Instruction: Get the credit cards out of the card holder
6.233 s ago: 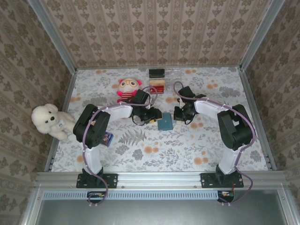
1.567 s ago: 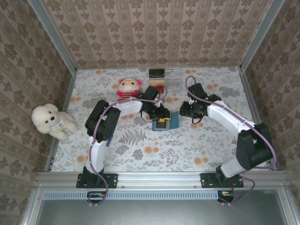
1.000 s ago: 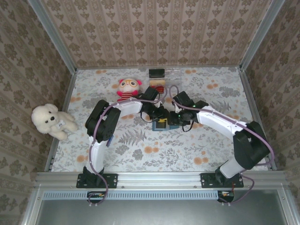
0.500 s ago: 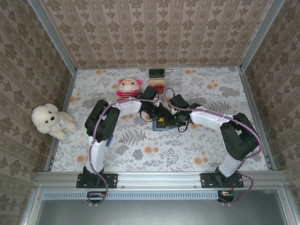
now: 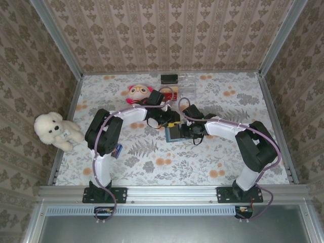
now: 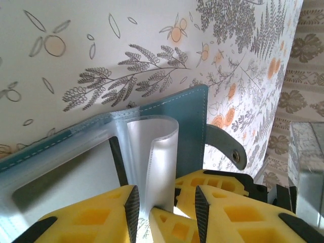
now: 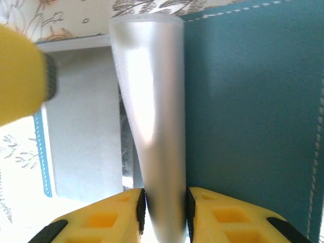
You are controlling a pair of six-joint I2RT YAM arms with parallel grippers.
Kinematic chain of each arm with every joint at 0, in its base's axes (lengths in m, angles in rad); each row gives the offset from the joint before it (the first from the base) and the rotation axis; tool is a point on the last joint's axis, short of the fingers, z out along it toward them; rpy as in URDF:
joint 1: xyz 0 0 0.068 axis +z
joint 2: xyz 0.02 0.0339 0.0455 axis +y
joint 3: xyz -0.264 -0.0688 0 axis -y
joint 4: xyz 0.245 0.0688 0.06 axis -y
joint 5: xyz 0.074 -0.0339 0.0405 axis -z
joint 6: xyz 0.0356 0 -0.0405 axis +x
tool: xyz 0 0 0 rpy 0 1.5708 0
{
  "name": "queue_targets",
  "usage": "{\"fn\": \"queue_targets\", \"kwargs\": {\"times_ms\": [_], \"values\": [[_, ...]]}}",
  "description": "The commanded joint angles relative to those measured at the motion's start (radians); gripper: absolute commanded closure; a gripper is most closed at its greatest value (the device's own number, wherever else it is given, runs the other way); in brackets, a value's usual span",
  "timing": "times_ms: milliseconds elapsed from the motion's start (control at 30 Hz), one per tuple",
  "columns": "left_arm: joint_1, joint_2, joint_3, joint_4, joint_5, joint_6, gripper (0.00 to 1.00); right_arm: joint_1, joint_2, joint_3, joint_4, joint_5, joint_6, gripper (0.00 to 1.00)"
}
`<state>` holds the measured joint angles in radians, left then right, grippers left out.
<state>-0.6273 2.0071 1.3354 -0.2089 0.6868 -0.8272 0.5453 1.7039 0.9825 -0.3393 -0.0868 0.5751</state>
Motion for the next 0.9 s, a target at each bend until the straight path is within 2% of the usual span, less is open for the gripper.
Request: {"fn": "queue_targets", "kwargs": {"times_ms": [0,167,433,633,867], "values": [[-0.001,-0.016,-0.014,-0.037,-0.037,0.019,0.65,-0.008,-0.023,-0.013,-0.014,0.071,0.041,0.69],[-0.024,-0.021,-0.007,-0.146,-0.139,0.084,0.71,-0.01,-0.023,-0.013,-0.035,0.116,0.066,0.67],[-0.034,0.013,-0.034,-0.171,-0.16,0.105,0.81,-0.02,-0.005,0.012,-0.08,0.173,0.095,0.64],[-0.041,0.038,-0.03,-0.216,-0.174,0.143,0.85,-0.057,-0.003,0.042,-0.112,0.212,0.111,0.57],[-0.041,0.024,-0.029,-0.22,-0.181,0.171,0.85,-0.091,0.025,0.107,-0.147,0.202,0.069,0.55]]}}
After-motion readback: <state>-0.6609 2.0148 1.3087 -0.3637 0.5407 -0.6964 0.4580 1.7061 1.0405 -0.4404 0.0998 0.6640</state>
